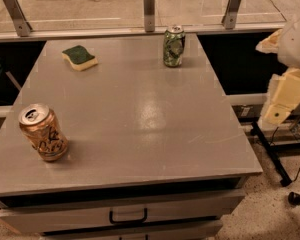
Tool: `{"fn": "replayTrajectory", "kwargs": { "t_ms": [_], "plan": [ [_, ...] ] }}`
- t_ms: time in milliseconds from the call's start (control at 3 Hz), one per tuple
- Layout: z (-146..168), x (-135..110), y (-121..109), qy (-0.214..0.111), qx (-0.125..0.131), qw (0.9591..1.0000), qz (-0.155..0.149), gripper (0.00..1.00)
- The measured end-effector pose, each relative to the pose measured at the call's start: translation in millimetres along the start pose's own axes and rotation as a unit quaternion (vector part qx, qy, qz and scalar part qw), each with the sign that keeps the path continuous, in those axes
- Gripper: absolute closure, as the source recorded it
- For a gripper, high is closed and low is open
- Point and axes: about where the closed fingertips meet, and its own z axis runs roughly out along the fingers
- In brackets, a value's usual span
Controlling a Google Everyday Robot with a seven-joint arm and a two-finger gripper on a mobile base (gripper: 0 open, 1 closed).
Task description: Pick green can
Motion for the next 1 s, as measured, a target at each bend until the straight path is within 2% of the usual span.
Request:
{"fn": "replayTrajectory", "kwargs": {
  "t_ms": [333, 667, 1000],
  "plan": [
    [37.5, -5.2, -46.2, -0.048, 0.005, 0.9987, -0.014, 0.00],
    [79.5, -11.3, -103.0, -0.105, 0.021, 0.9943, -0.004, 0.00],
    [119.1, -27.5, -148.5, -0.163, 0.028, 0.9862, 0.008, 0.00]
  ]
}}
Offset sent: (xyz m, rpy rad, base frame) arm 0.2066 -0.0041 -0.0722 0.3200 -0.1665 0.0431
